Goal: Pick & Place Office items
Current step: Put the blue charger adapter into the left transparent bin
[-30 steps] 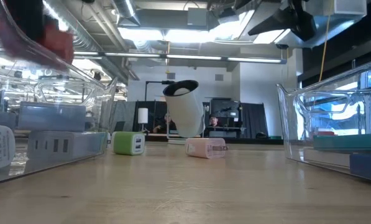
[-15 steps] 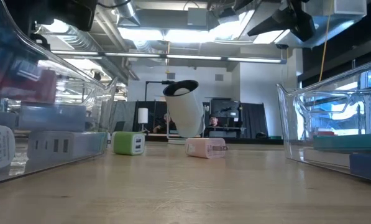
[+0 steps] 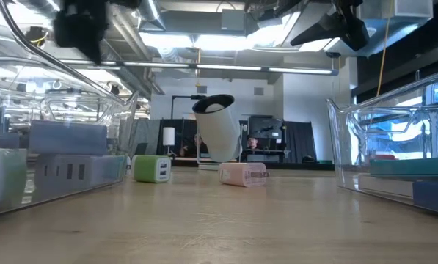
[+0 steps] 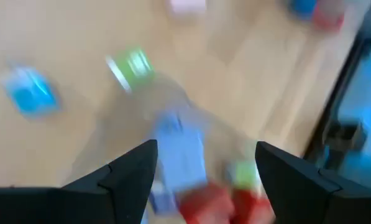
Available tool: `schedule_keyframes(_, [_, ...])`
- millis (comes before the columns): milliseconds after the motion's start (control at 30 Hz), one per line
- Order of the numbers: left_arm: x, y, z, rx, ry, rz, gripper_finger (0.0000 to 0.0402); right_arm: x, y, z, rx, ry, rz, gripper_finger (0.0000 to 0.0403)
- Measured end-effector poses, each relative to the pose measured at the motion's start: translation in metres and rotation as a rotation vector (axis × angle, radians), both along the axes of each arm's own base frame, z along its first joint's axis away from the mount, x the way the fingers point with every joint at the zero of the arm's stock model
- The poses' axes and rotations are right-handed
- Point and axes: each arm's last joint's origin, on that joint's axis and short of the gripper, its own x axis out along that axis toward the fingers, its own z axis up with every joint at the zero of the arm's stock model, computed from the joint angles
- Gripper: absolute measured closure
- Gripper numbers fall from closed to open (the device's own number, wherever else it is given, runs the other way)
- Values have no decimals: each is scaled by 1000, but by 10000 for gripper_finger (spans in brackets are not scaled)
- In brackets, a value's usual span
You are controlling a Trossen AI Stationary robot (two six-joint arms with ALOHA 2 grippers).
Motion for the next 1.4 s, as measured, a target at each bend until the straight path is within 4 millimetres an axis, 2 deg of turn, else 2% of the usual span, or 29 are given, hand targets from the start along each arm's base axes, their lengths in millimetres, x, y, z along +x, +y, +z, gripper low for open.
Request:
schedule_keyframes(100, [-2, 20, 13, 127, -92, 86, 134, 0, 0, 0, -3, 1, 0, 133])
schedule_keyframes(167, [-2, 32, 18, 270, -139, 142, 134, 0, 0, 0, -12, 6, 5, 133])
schedule_keyframes(300, [4, 53, 16, 488, -129, 183, 134, 0, 0, 0, -14, 8, 9, 133])
schedule_keyframes(433, [16, 76, 1, 438, -37, 246, 134, 0, 1, -1, 8, 19, 42, 133])
schedule_keyframes(700, [36, 115, -45, 309, 225, 269, 134, 1, 3, -2, 49, 37, 101, 133])
schedule_keyframes(833, [41, 120, -66, 285, 338, 203, 134, 1, 3, -2, 54, 40, 110, 133])
schedule_keyframes(1033, [42, 113, -85, 240, 452, 113, 134, 0, 3, -2, 54, 44, 110, 133])
schedule_keyframes(1167, [42, 109, -92, 252, 501, 75, 135, 0, 3, -2, 50, 46, 112, 133])
schedule_keyframes(1400, [43, 109, -93, 206, 496, 57, 135, 0, 3, -2, 28, 56, 122, 133])
